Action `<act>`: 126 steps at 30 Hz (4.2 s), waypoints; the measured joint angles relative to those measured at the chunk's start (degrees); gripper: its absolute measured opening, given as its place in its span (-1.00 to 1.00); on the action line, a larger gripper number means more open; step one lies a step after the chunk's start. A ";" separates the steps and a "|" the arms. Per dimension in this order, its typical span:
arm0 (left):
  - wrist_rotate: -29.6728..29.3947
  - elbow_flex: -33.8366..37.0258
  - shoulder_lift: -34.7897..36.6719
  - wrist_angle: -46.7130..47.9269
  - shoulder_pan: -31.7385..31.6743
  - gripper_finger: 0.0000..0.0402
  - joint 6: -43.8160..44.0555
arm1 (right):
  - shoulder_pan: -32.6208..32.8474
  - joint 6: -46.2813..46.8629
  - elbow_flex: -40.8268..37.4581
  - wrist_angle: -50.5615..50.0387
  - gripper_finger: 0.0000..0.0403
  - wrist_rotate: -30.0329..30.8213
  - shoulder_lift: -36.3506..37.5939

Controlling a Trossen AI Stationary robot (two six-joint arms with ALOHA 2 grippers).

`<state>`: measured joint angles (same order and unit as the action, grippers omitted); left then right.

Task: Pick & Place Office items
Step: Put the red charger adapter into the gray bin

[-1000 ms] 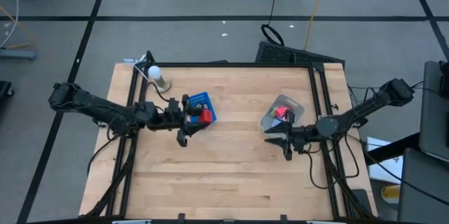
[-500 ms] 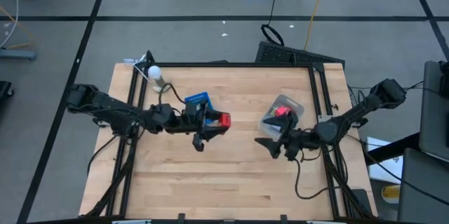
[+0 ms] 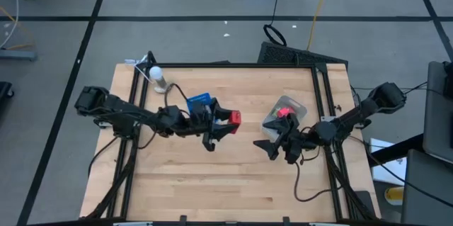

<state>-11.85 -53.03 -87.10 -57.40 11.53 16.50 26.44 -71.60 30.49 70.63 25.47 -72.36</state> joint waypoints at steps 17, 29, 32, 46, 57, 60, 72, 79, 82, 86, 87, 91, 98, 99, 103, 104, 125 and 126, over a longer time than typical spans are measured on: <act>4.63 -6.12 -8.25 0.21 -1.91 0.05 4.67 | -3.26 4.35 4.42 1.67 0.93 -0.22 -3.80; 5.96 -6.15 -8.54 0.82 -4.15 0.05 5.48 | -5.45 6.14 8.77 1.38 0.93 -1.53 -8.65; 5.85 -6.16 -8.54 1.83 -4.15 0.05 5.48 | -6.17 6.35 10.24 2.45 0.93 -1.70 -10.37; 5.82 -6.10 -8.54 2.88 -4.17 0.05 5.15 | -6.41 6.42 11.24 3.33 0.58 1.30 -11.76; 7.41 -6.06 -8.47 3.69 -4.16 0.05 5.26 | -6.43 5.28 11.24 -0.04 0.24 1.58 -11.61; 8.89 -6.06 -8.45 3.69 -4.17 0.05 5.64 | -6.43 4.47 11.24 -0.87 0.37 1.52 -11.63; 10.72 -5.99 -8.45 3.96 -4.51 0.05 6.74 | -6.39 0.33 11.24 -5.68 0.66 3.66 -11.65; 11.18 -5.99 -8.45 4.64 -4.52 0.05 6.74 | -6.39 -1.04 11.29 -6.49 0.30 5.88 -11.58; 11.33 -5.99 -8.45 5.04 -4.52 0.05 7.02 | -6.39 -0.15 11.27 -6.54 0.24 6.01 -11.61; 11.63 -5.99 -8.45 5.30 -4.52 0.05 7.22 | -6.39 0.12 11.24 -6.50 0.24 6.10 -11.65; 11.73 -5.99 -8.45 5.47 -4.52 0.05 7.22 | -6.39 0.17 11.24 -6.53 0.24 6.14 -11.65; 12.47 -5.99 -8.40 7.30 -4.55 0.05 6.86 | -6.25 -0.10 11.17 -6.57 0.24 7.58 -11.74; 12.62 -6.17 -7.63 16.62 -5.31 0.65 1.45 | -3.86 -3.92 9.48 -6.69 0.24 12.68 -11.85; 13.15 -6.17 -6.75 18.73 -5.42 0.79 0.40 | -3.68 -3.70 9.16 -6.61 0.24 12.96 -11.69; 15.30 -6.23 -3.11 26.02 -5.77 0.84 -2.07 | -3.53 -2.24 7.28 -5.24 0.24 13.57 -9.55; 15.68 -6.23 -2.29 28.13 -5.84 0.78 -2.70 | -3.76 -1.48 6.61 -5.18 0.24 14.01 -8.91; 4.47 6.76 23.92 53.59 -3.29 -0.76 -17.97 | -1.24 12.74 -14.72 -6.30 0.24 18.74 14.60; 4.47 9.03 26.27 52.63 -3.66 -0.86 -17.96 | -0.85 13.38 -15.42 -6.69 0.24 19.90 15.61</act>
<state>-7.38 -44.00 -60.83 -4.77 7.87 -1.45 25.59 -58.22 15.08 63.94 45.37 -56.75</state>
